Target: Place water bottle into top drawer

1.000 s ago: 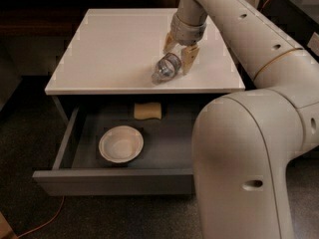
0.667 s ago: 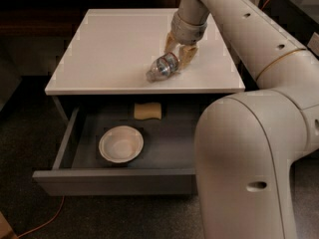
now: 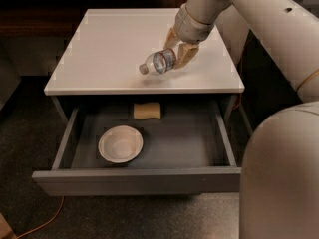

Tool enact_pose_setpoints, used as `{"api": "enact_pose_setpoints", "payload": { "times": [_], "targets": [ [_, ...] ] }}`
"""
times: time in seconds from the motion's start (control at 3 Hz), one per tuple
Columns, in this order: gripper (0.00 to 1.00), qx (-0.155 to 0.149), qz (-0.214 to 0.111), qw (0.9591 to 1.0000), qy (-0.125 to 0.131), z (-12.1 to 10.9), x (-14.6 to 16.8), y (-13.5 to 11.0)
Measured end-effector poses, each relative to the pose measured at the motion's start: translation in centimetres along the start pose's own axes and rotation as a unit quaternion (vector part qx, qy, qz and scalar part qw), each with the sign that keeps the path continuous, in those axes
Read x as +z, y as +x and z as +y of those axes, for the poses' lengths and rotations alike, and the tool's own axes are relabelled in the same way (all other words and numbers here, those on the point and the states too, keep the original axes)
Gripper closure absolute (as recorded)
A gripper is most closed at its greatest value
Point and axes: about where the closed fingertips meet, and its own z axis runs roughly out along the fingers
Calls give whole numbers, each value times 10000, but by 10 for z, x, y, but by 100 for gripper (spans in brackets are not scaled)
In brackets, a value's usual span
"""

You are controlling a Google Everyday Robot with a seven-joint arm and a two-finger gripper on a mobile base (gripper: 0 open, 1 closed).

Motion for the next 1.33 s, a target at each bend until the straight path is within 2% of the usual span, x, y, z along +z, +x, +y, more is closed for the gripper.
{"api": "enact_pose_setpoints", "payload": {
  "times": [0.33, 0.67, 1.0, 1.33],
  "targets": [
    [100, 454, -232, 9985, 176, 25, -12, -27],
    [100, 725, -239, 9969, 196, 45, -17, -44],
    [100, 899, -249, 9955, 174, 64, -23, -64],
    [100, 1099, -328, 9934, 7, 82, -16, -77]
  ]
}}
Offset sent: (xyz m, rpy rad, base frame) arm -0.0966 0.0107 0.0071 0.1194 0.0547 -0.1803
